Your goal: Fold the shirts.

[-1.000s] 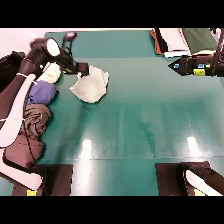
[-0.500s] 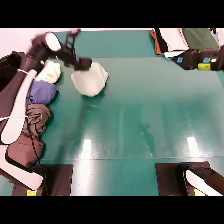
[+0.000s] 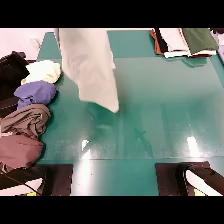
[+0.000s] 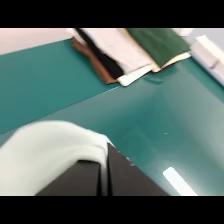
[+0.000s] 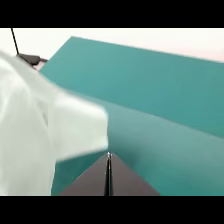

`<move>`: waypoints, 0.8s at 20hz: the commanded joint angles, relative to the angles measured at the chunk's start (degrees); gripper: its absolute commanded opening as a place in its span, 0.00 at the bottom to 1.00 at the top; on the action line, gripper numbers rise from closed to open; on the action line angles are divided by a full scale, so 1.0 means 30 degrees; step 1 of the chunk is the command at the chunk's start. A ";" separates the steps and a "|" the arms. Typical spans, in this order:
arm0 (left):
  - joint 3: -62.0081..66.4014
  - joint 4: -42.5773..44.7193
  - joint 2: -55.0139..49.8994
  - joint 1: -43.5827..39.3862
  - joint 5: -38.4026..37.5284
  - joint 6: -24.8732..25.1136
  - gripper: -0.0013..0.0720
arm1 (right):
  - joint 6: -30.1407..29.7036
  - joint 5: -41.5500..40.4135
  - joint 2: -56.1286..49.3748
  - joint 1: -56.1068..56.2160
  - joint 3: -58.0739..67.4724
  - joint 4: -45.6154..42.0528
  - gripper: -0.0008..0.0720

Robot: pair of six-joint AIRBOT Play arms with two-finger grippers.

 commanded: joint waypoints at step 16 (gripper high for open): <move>-0.6717 -0.0073 -0.6098 0.3643 -0.3308 -0.2062 0.85 | 0.0000 0.2149 -0.0015 0.0015 0.1268 -0.0036 0.03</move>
